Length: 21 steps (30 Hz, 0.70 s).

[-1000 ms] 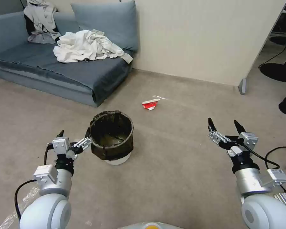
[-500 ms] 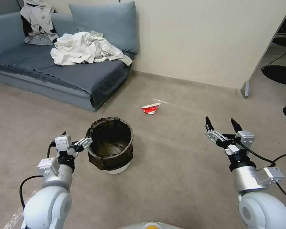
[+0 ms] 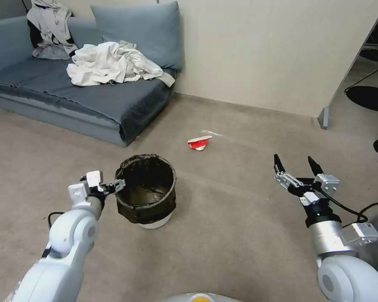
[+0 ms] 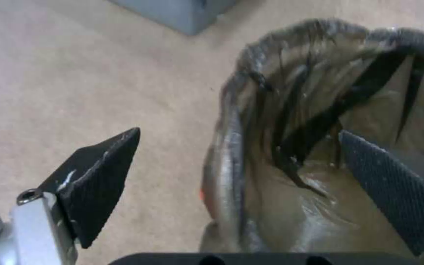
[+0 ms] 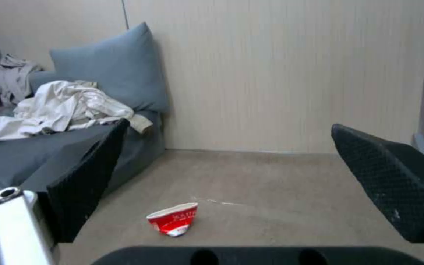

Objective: Pick up the trash can from the floor.

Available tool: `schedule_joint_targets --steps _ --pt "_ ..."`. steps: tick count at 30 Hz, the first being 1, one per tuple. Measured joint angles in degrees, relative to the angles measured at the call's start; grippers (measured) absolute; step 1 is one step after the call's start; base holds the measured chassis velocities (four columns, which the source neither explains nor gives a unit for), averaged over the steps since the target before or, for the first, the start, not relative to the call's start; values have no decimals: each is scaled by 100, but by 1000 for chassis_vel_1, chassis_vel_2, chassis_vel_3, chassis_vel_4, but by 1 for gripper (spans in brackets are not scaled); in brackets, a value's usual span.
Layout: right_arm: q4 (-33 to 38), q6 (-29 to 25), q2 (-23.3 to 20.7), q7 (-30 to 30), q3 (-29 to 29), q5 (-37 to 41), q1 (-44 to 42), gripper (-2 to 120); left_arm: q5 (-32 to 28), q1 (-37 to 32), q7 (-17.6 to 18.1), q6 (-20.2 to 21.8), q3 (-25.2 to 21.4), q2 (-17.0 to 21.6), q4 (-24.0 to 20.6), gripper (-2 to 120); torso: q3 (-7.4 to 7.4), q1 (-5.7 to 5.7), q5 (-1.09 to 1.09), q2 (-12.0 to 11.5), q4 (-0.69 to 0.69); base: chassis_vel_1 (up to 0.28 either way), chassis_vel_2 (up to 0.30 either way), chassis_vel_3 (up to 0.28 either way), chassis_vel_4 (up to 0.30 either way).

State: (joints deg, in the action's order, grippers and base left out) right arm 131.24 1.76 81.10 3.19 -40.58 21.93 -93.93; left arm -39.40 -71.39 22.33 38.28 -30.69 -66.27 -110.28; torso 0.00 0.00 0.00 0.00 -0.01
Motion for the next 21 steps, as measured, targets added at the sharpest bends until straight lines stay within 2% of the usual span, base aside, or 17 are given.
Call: schedule_joint_targets --steps 6,9,13,15,18,21 --pt "13 -21 38 -21 -60 -1 -32 100 -147 258 291 273 293 1 418 100 0 0 0 0 1 0 0 0 0" --pt "13 -28 46 -26 -68 -1 -36 100 -145 283 320 294 329 -18 520 99 0 0 -1 0 1 0 0 0 0" --pt "13 -38 61 -30 -69 -4 -37 100 -138 309 341 298 353 -38 700 93 0 0 -1 0 1 0 0 0 0" --pt "12 -40 72 -30 -66 -8 -35 100 -156 306 344 298 353 -37 742 83 -1 0 1 0 1 0 0 0 0" --pt "10 -44 73 -31 -60 -10 -35 100 -192 298 350 297 345 -35 757 77 -1 0 2 0 1 0 0 0 0" --pt "8 -53 68 -31 -51 -11 -38 100 -254 278 359 291 332 -35 761 60 -1 0 2 0 1 0 0 0 0"
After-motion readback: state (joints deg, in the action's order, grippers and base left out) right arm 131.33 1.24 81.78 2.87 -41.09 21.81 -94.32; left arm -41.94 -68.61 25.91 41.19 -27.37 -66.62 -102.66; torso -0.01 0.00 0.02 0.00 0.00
